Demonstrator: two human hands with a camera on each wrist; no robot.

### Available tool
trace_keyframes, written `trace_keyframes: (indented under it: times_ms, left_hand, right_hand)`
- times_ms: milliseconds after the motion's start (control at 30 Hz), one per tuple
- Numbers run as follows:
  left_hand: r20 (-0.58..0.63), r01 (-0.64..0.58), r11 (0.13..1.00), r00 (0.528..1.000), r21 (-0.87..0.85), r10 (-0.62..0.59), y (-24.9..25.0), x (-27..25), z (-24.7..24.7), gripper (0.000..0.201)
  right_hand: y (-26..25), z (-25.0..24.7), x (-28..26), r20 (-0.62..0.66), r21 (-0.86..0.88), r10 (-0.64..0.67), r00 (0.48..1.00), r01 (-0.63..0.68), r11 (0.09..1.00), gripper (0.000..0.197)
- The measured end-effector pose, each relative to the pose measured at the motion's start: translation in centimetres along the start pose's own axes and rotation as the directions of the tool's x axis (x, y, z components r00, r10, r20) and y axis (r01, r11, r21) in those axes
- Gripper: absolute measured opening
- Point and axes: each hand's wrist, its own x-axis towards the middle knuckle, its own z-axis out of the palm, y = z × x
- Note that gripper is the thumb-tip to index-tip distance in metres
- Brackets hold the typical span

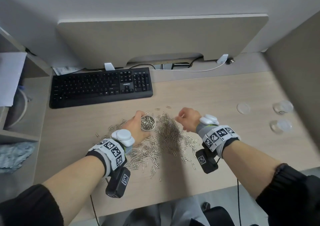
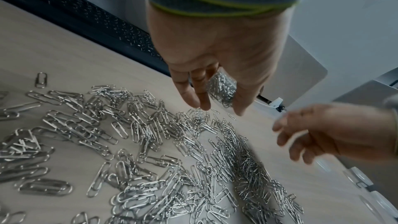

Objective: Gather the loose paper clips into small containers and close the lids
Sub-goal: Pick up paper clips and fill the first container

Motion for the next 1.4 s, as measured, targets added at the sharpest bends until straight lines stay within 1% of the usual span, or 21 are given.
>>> trace_keyframes:
  times_ms: [67,100,200,233,300,333,433,500,600,700,733,800,867,1033,1100,1167,1200,1233,1267,1300,1400]
  left_hand:
    - [-0.001,0.014,1.000,1.000,0.016,-0.014,-0.4,0.0,0.1,0.069]
    - [0.000,0.018,0.999,1.000,0.032,-0.018,-0.5,0.0,0.2,0.068]
    - [0.018,0.020,0.997,1.000,0.074,-0.021,-0.5,-0.1,0.5,0.067]
    - [0.026,0.023,0.995,0.999,0.092,-0.026,-0.3,-0.2,0.6,0.068]
    - [0.022,0.026,0.991,0.999,0.134,-0.029,-0.1,-0.3,0.8,0.069]
    - [0.018,0.026,0.989,0.999,0.142,-0.029,-0.1,-0.3,0.9,0.070]
    - [0.031,0.011,0.991,0.999,0.131,-0.016,-0.2,-0.4,1.4,0.071]
    - [0.042,0.006,0.992,0.999,0.124,-0.012,-0.4,-0.4,1.5,0.071]
    - [0.041,0.014,0.993,0.999,0.119,-0.019,-0.8,-0.7,1.4,0.071]
    - [0.046,0.024,0.997,0.999,0.078,-0.028,-1.3,-1.0,1.4,0.070]
    - [0.045,0.025,0.997,0.999,0.069,-0.028,-1.4,-1.0,1.4,0.070]
    - [0.050,0.036,0.997,0.998,0.063,-0.039,-1.7,-1.1,1.4,0.071]
    - [0.056,0.050,0.997,0.997,0.067,-0.054,-1.9,-1.2,1.5,0.071]
    - [0.028,0.072,0.991,0.997,0.115,-0.076,-2.0,-1.4,1.7,0.071]
    - [0.030,0.079,0.990,0.996,0.118,-0.083,-1.9,-1.3,1.8,0.071]
    - [0.046,0.072,0.990,0.996,0.119,-0.078,-1.8,-1.2,1.7,0.070]
    - [0.056,0.062,0.990,0.996,0.125,-0.069,-1.7,-1.2,1.7,0.070]
    - [0.065,0.052,0.990,0.996,0.132,-0.061,-1.4,-1.1,1.6,0.069]
    - [0.069,0.042,0.989,0.996,0.141,-0.053,-1.3,-0.9,1.7,0.069]
    - [0.071,0.034,0.987,0.996,0.155,-0.046,-1.0,-0.7,1.7,0.069]
    - [0.066,0.021,0.986,0.997,0.168,-0.032,-0.2,-0.3,2.0,0.072]
  right_hand:
    - [2.0,0.0,-0.5,0.029,-0.127,0.124,0.992,-0.120,0.985,0.052]
    - [2.7,0.0,-0.8,0.038,-0.189,0.173,0.984,-0.162,0.968,0.054]
    - [4.6,0.4,-1.3,0.079,-0.345,0.263,0.962,-0.221,0.912,0.029]
    - [5.2,0.9,-1.1,0.087,-0.349,0.268,0.960,-0.222,0.911,0.029]
    - [5.2,1.9,-0.8,0.089,-0.310,0.242,0.966,-0.204,0.929,0.034]
    - [4.7,2.5,-0.7,0.095,-0.329,0.216,0.972,-0.174,0.928,0.037]
    - [3.3,4.7,-0.3,0.075,-0.278,0.138,0.988,-0.113,0.954,0.047]
    - [2.7,5.4,-0.1,0.063,-0.288,0.091,0.994,-0.069,0.955,0.050]
    - [2.3,5.1,-0.1,0.024,-0.390,0.057,0.998,-0.043,0.920,0.063]
    - [2.1,5.9,-0.2,0.055,-0.521,0.023,0.998,0.009,0.854,0.079]
    - [2.0,6.6,-0.2,0.073,-0.555,0.008,0.997,0.034,0.831,0.080]
    - [1.5,7.6,0.0,0.112,-0.572,-0.038,0.993,0.095,0.815,0.070]
    - [1.0,7.5,0.0,0.139,-0.540,-0.057,0.989,0.124,0.832,0.057]
    - [0.7,6.8,0.7,0.215,-0.521,-0.062,0.975,0.168,0.837,0.043]
    - [0.5,6.0,0.6,0.208,-0.469,-0.036,0.977,0.133,0.873,0.035]
    - [0.2,4.9,0.4,0.162,-0.359,-0.002,0.987,0.060,0.931,0.028]
    - [0.0,4.5,0.2,0.135,-0.258,0.010,0.991,0.026,0.966,0.026]
    - [-0.1,4.1,0.1,0.111,-0.119,0.011,0.994,0.002,0.993,0.024]
    - [-0.3,3.7,-0.2,0.101,0.011,0.013,0.995,-0.014,1.000,0.023]
    - [-0.6,3.3,-0.4,0.091,0.100,0.003,0.996,-0.012,0.995,0.023]
    - [-1.9,1.8,-1.5,0.075,0.193,-0.076,0.994,0.060,0.979,0.023]
